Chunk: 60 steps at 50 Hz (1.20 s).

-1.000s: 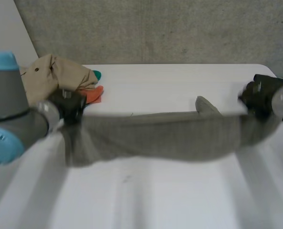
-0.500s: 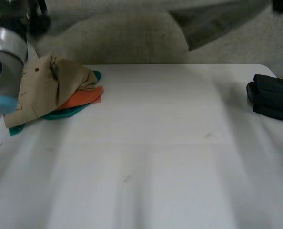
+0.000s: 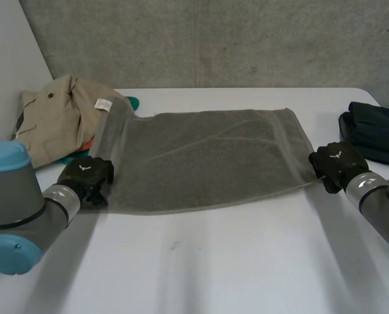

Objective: Fold the laundry.

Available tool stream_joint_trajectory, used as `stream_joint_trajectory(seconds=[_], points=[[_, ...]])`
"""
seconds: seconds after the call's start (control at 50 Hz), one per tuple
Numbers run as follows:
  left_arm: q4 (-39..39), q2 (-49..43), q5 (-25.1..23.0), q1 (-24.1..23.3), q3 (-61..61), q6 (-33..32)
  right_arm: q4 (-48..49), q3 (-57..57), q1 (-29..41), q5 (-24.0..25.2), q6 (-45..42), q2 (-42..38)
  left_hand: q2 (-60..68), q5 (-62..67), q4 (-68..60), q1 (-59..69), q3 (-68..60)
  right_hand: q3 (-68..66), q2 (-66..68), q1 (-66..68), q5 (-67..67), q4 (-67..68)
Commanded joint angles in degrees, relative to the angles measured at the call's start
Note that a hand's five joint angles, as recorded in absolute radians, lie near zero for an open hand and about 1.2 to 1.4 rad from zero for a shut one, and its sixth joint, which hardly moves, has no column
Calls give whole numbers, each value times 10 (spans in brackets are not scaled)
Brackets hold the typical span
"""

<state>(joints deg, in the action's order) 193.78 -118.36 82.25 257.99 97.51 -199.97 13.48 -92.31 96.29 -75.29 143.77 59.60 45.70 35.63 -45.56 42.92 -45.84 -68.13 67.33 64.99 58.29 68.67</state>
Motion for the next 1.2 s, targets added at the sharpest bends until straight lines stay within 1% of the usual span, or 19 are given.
stream_joint_trajectory(seconds=[0.02,0.12,0.2,0.28,0.36,0.38,0.4,0.42,0.46,0.5,0.52,0.78,1.0,1.16,1.18,1.2], points=[[-36,60,4,5,19,-11,-21,-5,-15,-10,-1,14,-244,-243,242,-216,245,-119,127,150,117,113],[-42,98,2,19,58,-17,-16,-13,-22,-15,2,15,-252,-252,251,-225,254,-119,127,150,117,113],[-45,126,-10,30,93,-25,-14,-14,-28,-15,1,15,-214,-213,212,-186,215,-119,127,150,117,113],[-40,131,-32,33,121,-50,-14,-14,-27,-15,0,14,-96,-96,95,-68,98,-119,127,150,117,113],[-31,111,-38,46,121,-87,-14,-15,-24,-15,-1,14,-47,-47,46,-19,49,-119,127,150,117,113],[-29,101,-40,52,119,-102,-14,-15,-23,-15,-1,13,16,17,-18,44,-15,-119,127,150,117,113],[-29,95,-43,56,117,-111,-14,-15,-23,-15,-1,13,48,49,-50,76,-47,-119,127,150,117,113],[-28,93,-46,57,116,-116,-14,-15,-23,-15,-1,13,54,54,-55,82,-52,-119,127,150,117,113],[-26,81,-54,62,107,-128,-14,-15,-24,-15,-2,12,32,33,-34,60,-31,-119,127,150,117,113],[-26,72,-60,63,96,-133,-14,-15,-25,-15,-2,13,-47,-46,45,-19,48,-119,127,150,117,113],[-26,70,-61,63,93,-133,-14,-15,-25,-15,-2,13,-57,-56,56,-29,58,-119,127,150,117,113],[-26,18,-60,45,24,-133,-14,-25,-21,-14,-2,16,-89,-88,88,-61,90,-119,127,150,117,113],[-27,-38,-56,25,-43,-147,-14,-31,-17,-13,-2,16,-77,-77,76,-50,79,-119,127,150,117,113],[-26,-68,-50,15,-73,-148,-14,-32,-17,-15,-2,17,99,100,-100,127,-98,-119,127,150,117,113],[-26,-70,-50,14,-74,-149,-14,-32,-17,-15,-2,17,139,140,-141,167,-138,-119,127,150,117,113],[-26,-71,-50,13,-73,-151,-14,-32,-18,-15,-2,17,286,287,-288,314,-285,-119,127,150,117,113]])
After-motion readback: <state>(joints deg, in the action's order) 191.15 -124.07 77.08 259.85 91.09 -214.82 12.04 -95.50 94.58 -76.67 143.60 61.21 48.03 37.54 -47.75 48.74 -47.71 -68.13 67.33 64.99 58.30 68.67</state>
